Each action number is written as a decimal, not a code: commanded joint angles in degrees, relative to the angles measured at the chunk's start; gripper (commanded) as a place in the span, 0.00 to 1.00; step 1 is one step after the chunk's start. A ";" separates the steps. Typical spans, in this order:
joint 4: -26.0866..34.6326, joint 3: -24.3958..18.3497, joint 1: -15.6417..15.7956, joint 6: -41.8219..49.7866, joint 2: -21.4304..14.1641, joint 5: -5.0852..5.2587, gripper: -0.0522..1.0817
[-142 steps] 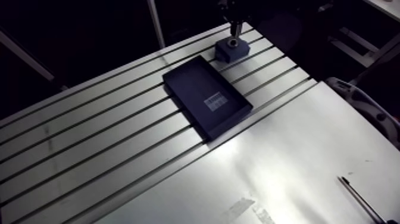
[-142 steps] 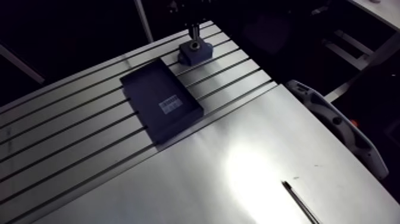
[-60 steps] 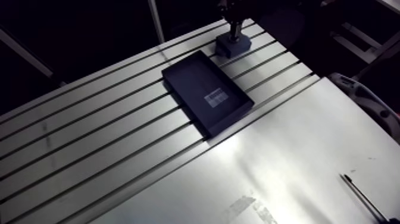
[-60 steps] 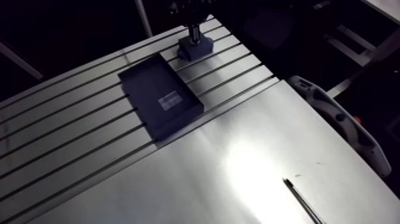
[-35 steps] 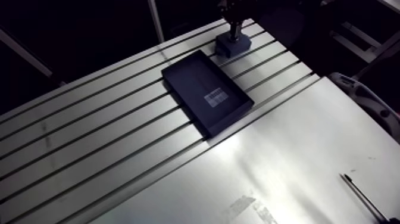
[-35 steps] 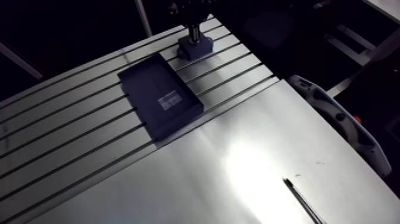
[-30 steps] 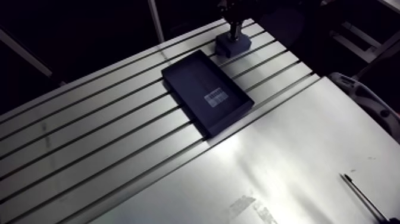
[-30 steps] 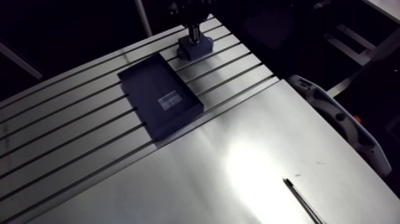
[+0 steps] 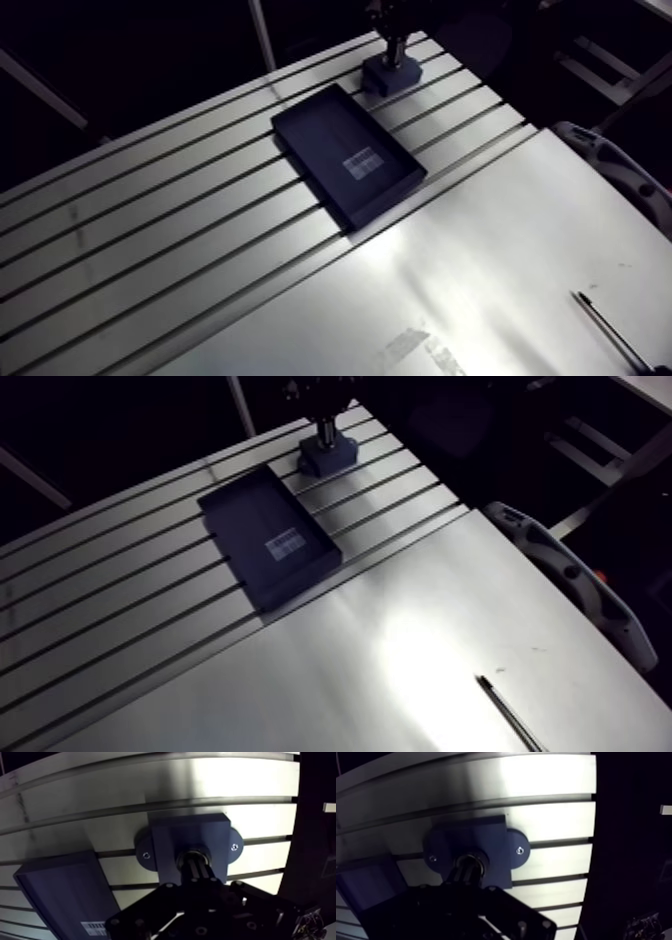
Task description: Pick up the bearing and press it into the housing until flush.
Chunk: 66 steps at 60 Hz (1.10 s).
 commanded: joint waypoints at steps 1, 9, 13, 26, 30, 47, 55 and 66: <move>0.00 0.00 0.00 0.00 0.01 0.00 1.00; 0.00 -0.01 0.00 0.00 0.09 0.00 1.00; 0.00 0.00 0.00 0.00 0.09 0.00 1.00; 0.00 0.00 -0.09 0.00 0.36 0.00 1.00; 0.00 0.00 -0.09 0.00 0.36 0.00 1.00; 0.00 0.00 -0.09 0.00 0.36 -0.07 1.00; -0.09 0.00 -0.09 0.00 0.36 0.00 1.00; -0.08 0.00 -0.09 0.00 0.36 0.00 1.00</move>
